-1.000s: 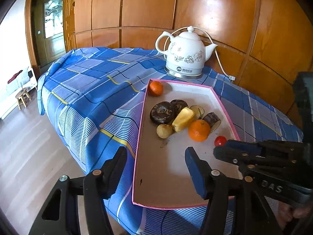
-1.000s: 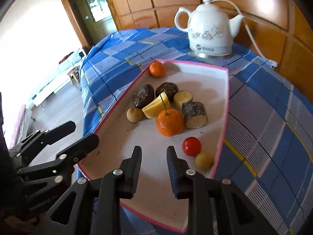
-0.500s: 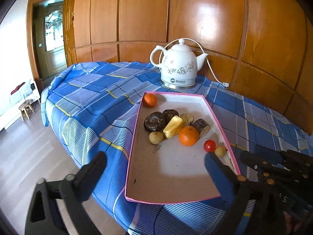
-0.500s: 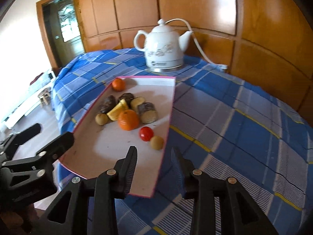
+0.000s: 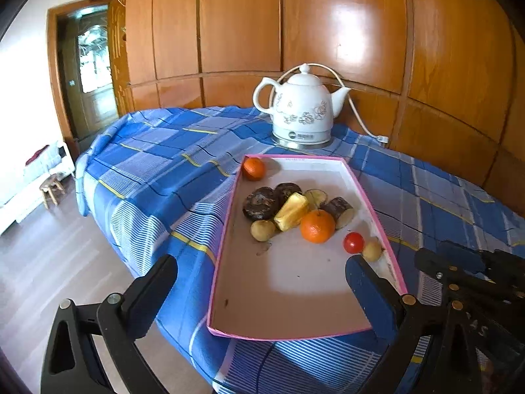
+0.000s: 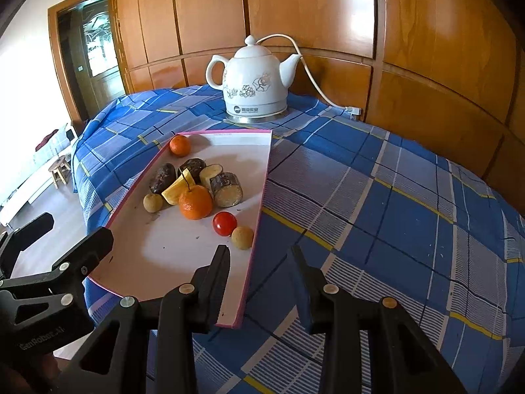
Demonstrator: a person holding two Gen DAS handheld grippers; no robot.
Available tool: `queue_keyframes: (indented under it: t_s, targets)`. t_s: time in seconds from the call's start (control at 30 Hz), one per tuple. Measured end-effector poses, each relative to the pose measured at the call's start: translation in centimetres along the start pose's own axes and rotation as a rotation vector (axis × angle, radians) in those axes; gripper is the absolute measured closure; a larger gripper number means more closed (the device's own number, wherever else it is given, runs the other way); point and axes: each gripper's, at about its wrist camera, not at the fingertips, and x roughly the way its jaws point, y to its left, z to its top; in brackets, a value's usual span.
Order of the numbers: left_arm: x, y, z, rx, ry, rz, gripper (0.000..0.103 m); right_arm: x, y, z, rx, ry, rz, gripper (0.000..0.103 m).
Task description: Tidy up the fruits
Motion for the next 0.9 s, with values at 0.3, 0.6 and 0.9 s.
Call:
queue_keyframes:
  t_s: [0.3, 0.6, 0.9]
  targets:
    - [-0.62, 0.07, 0.15, -0.025, -0.045, 0.008, 0.000, -0.21, 0.02, 0.03, 0.001, -0.011, -0.004, 0.066]
    - [-0.73, 0.30, 0.20, -0.041, -0.054, 0.010, 0.000, -0.42, 0.43, 0.08, -0.016, -0.017, 0.004, 0.066]
    - [-0.68, 0.40, 0.18, -0.045, -0.049, 0.007, 0.000, -0.42, 0.80, 0.10, -0.028, -0.017, 0.006, 0.066]
